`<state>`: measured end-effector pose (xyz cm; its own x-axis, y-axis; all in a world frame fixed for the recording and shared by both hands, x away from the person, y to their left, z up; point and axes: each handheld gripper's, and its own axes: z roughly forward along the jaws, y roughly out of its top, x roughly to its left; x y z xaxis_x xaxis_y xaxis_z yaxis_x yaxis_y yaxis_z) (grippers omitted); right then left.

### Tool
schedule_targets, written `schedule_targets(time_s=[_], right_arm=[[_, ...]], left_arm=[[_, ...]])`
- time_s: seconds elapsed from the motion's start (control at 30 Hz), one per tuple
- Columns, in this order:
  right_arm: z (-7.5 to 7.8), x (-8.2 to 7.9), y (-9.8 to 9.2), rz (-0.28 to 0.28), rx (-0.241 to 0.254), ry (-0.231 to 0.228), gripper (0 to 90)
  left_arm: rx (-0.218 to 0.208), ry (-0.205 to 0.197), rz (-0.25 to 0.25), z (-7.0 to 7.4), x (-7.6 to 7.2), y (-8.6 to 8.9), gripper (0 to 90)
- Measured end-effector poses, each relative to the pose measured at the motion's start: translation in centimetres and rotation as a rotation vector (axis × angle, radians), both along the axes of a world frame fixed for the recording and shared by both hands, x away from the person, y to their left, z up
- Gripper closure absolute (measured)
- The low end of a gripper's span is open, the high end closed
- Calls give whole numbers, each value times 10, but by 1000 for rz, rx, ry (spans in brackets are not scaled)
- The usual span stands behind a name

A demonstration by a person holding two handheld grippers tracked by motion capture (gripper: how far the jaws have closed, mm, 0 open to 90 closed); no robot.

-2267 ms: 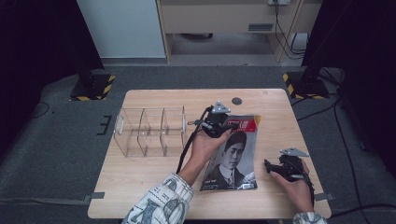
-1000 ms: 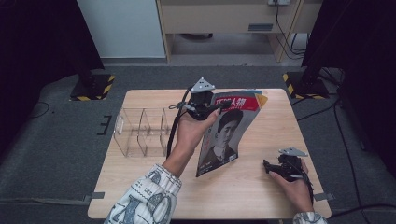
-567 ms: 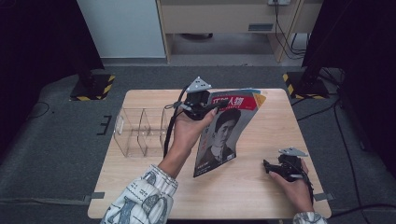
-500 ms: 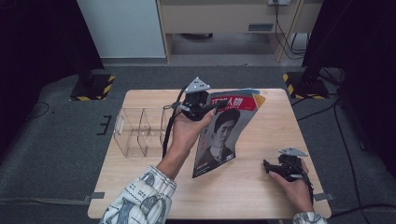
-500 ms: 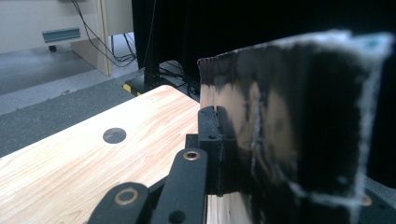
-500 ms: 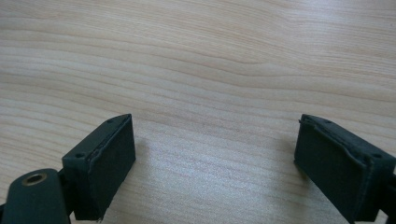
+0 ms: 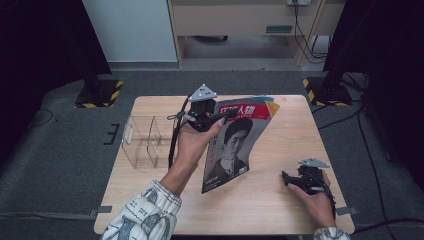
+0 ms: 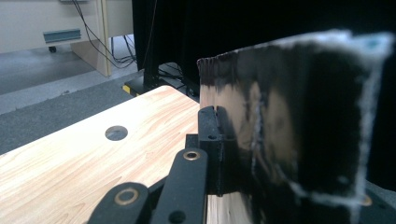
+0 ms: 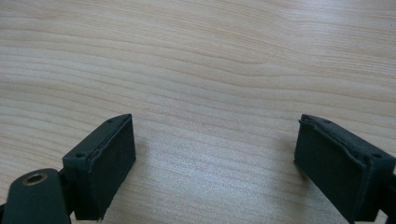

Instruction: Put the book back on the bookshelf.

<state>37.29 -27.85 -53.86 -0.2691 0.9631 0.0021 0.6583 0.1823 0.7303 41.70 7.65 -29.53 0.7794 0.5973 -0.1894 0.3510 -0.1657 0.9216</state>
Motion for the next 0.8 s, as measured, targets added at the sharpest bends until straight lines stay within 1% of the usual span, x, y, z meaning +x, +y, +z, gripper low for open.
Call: schedule_targets(time_s=[0.1,0.43,0.57,0.8], right_arm=[[0,0,0,5,-3,3,127],[0,0,0,4,-3,1,127],[0,0,0,6,-3,2,127],[0,0,0,8,-4,1,127]], left_arm=[[-13,7,-6,-1,-4,5,866],[-21,11,-8,-5,-12,16,866],[-21,9,-5,-6,-15,20,866],[-42,5,-9,-7,-23,28,866]])
